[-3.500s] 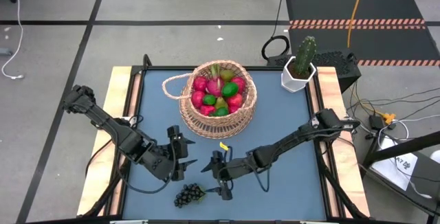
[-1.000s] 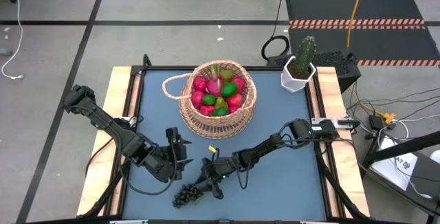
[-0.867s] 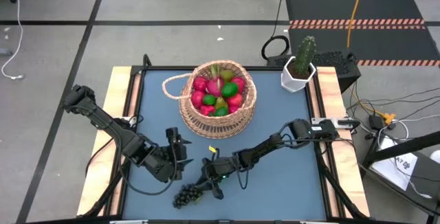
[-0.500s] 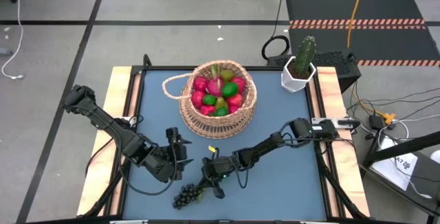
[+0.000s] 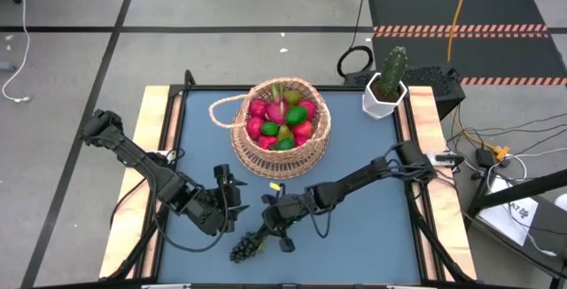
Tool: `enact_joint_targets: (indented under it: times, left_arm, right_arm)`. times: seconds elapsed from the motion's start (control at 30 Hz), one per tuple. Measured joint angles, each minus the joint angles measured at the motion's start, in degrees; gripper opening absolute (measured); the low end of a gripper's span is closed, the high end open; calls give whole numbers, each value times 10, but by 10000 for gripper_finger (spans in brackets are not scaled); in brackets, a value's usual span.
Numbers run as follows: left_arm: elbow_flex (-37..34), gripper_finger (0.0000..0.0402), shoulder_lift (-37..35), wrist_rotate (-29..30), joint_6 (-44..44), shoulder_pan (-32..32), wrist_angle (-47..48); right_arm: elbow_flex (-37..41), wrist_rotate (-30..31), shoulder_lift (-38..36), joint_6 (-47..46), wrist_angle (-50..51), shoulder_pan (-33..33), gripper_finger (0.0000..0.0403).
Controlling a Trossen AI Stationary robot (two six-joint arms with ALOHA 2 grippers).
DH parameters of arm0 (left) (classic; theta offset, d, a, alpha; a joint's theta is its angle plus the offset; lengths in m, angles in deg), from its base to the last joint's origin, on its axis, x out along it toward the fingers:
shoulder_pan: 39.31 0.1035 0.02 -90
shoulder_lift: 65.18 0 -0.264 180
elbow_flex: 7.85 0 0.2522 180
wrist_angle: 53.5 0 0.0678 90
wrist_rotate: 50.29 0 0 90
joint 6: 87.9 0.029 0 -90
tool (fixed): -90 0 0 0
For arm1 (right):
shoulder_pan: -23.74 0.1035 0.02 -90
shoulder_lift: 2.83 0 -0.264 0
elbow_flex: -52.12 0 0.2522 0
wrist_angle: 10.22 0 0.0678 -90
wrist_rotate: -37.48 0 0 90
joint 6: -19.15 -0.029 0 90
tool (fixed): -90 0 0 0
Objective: Build produce basket
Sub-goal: Put the grapes into the basket
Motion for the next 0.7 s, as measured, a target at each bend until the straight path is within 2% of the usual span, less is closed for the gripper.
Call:
enact_joint_targets:
  times: [0.3, 0.43, 0.7]
  left_arm:
    - [0, 294, 0, 6, 0, 0, 0]
    - [0, 294, 0, 26, 14, 1, 0]
    - [0, 294, -23, 30, 47, 31, -9]
  right_arm:
    - [0, 73, -92, 54, 129, 17, 1]
    - [0, 115, -133, 69, 177, 26, 1]
    - [0, 201, -220, 91, 236, 36, 0]
